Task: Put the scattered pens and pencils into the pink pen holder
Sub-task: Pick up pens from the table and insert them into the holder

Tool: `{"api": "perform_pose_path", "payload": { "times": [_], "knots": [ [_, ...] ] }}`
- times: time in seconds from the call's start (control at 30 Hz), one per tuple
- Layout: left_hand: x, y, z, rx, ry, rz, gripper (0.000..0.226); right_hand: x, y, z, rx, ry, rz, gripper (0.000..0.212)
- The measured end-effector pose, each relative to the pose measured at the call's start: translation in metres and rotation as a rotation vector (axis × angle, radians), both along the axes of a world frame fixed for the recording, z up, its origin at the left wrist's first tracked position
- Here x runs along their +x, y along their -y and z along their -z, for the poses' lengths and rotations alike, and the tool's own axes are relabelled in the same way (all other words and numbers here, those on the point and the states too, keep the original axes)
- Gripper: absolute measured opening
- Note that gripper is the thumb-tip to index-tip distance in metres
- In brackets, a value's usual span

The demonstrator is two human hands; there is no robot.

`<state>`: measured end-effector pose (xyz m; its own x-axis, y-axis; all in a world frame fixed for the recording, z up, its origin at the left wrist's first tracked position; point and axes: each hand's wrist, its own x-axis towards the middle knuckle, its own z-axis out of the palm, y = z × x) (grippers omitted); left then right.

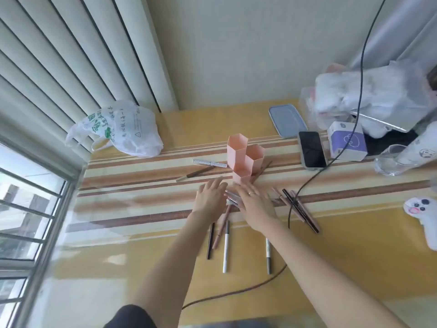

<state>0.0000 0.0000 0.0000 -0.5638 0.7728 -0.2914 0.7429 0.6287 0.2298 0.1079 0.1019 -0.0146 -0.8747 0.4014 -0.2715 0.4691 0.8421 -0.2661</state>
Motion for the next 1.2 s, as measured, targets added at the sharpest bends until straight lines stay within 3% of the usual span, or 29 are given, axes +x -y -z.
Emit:
{"api": "perform_pose_path", "payload": {
  "times": [0.17, 0.27, 0.5, 0.63, 0.7, 0.8, 0.87, 1.03, 1.13, 1.2],
  "knots": [
    [-0.009, -0.018, 0.052, 0.178, -0.104, 0.009, 0.025, -0.015, -0.009, 0.055, 0.289, -0.260, 0.081, 0.025],
    [-0.010, -0.022, 0.072, 0.341, -0.149, -0.057, 0.034, -0.021, -0.009, 0.072, 0.391, -0.407, 0.101, 0.025],
    [-0.011, -0.026, 0.094, 0.436, -0.263, -0.058, 0.031, -0.029, -0.006, 0.092, 0.574, -0.603, 0.129, 0.023],
    [0.000, -0.023, 0.096, 0.448, -0.312, -0.046, 0.053, -0.028, 0.000, 0.099, 0.652, -0.674, 0.144, 0.018],
    [0.002, -0.022, 0.094, 0.459, -0.300, -0.063, 0.054, -0.026, 0.001, 0.096, 0.653, -0.689, 0.132, 0.017],
    [0.003, -0.022, 0.088, 0.459, -0.260, -0.088, 0.028, -0.023, 0.001, 0.092, 0.588, -0.688, 0.110, 0.016],
    [0.003, -0.021, 0.084, 0.524, -0.220, -0.085, 0.022, -0.024, 0.000, 0.089, 0.514, -0.710, 0.102, 0.014],
    [-0.004, -0.016, 0.087, 0.666, -0.232, -0.119, 0.021, -0.026, -0.012, 0.074, 0.455, -0.990, 0.211, 0.024],
    [-0.012, -0.018, 0.090, 0.757, -0.117, -0.172, 0.018, -0.027, -0.024, 0.077, 0.436, -0.926, 0.332, 0.033],
    [-0.019, -0.018, 0.090, 0.834, -0.042, -0.233, 0.016, -0.026, -0.028, 0.079, 0.405, -0.858, 0.326, 0.023]
  ]
}}
